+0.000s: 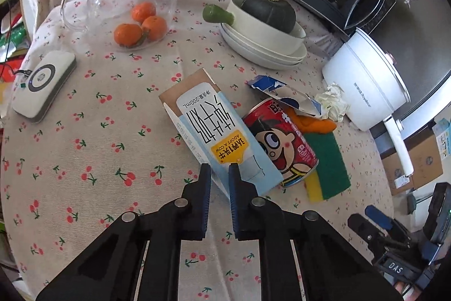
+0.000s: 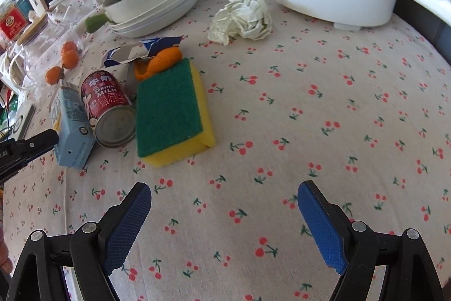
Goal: Collect trash
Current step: 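Grasp the milk carton with the left tool while right grasps the green sponge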
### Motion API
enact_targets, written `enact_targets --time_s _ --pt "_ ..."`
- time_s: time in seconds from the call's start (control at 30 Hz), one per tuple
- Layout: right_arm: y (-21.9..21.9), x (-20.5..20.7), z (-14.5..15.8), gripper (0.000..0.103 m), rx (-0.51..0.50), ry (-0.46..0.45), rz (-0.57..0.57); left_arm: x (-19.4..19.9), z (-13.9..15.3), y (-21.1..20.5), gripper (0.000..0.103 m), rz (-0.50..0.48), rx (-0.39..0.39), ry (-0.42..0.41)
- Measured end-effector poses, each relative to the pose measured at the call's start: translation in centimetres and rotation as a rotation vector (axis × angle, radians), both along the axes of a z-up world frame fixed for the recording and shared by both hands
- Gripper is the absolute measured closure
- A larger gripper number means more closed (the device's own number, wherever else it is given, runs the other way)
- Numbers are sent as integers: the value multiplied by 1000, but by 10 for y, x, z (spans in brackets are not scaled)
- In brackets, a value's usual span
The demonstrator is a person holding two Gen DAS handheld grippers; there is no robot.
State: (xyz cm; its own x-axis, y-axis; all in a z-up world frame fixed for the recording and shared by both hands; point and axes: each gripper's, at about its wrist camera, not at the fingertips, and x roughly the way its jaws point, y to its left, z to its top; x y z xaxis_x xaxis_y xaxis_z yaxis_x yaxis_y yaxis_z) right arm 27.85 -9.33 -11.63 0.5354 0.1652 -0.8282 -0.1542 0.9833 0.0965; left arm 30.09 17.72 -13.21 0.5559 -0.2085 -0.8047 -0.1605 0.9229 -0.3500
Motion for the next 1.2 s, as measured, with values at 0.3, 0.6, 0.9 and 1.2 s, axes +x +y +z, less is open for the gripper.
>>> enact_targets --time_s 0.3,0.6,0.9,1.2 --pt "48 32 -24 15 -103 -55 116 -4 -10 40 59 86 -84 21" --pt "28 34 -12 44 -77 -44 137 25 -2 16 33 129 -48 -9" --pt "3 21 3 44 21 -74 166 57 -7 -20 33 145 108 55" --pt "-8 17 2 44 24 -63 165 54 -10 -30 43 121 173 110"
